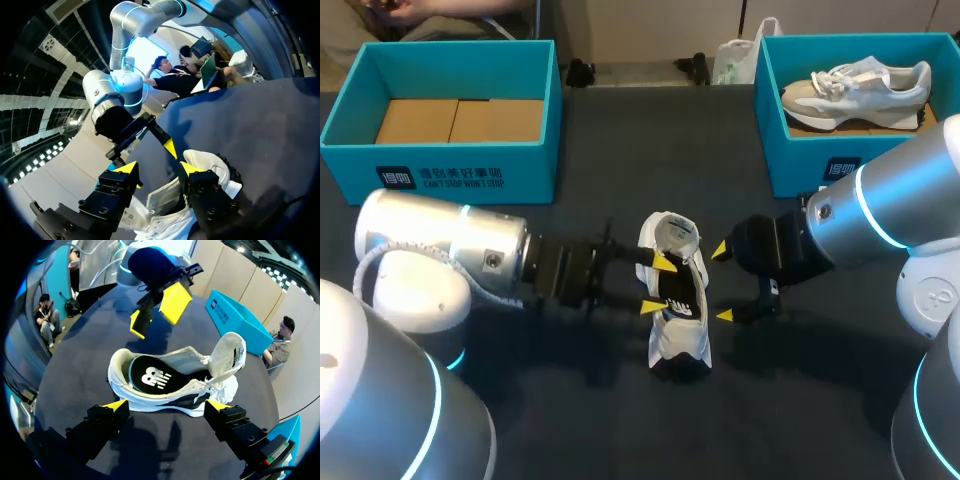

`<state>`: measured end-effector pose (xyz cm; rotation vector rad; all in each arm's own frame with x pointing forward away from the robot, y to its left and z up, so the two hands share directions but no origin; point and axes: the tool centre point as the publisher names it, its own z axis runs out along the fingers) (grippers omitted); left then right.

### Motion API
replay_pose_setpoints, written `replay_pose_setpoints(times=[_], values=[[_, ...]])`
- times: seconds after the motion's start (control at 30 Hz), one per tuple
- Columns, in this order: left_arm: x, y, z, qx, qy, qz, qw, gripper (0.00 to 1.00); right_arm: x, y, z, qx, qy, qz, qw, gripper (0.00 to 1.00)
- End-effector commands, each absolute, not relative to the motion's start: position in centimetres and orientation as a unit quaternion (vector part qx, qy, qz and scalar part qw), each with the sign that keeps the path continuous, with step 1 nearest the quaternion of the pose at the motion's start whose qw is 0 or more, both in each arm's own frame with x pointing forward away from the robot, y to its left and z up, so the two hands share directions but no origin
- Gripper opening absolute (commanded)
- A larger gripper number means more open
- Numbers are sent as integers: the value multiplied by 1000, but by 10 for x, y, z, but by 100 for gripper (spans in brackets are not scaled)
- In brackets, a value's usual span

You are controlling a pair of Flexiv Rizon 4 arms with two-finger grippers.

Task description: Take the shoe out of the shoebox, open the shoe tongue, remove and reinsert the insole, then place the shoe into the shoebox

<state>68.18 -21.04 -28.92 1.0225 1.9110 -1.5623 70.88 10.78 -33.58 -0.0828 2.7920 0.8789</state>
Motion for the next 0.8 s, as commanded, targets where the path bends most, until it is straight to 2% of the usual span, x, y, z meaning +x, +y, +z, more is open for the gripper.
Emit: replay_pose_setpoints(times=[0.03, 0.1, 0.3, 0.43, 0.8], values=[[689, -205, -280, 393, 701, -557, 212, 55, 708, 108, -336, -28, 948, 298, 107, 100], [691, -202, -276, 400, 702, -554, 202, 52, 708, 108, -336, -28, 948, 298, 107, 100], [701, -196, -263, 437, 696, -541, 178, 55, 708, 108, -336, -28, 948, 298, 107, 100], [706, -193, -253, 472, 691, -524, 157, 50, 708, 108, -336, -28, 948, 298, 107, 100], [720, -185, -232, 571, 684, -449, 66, 58, 710, 91, -333, 4, 954, 281, 103, 100]])
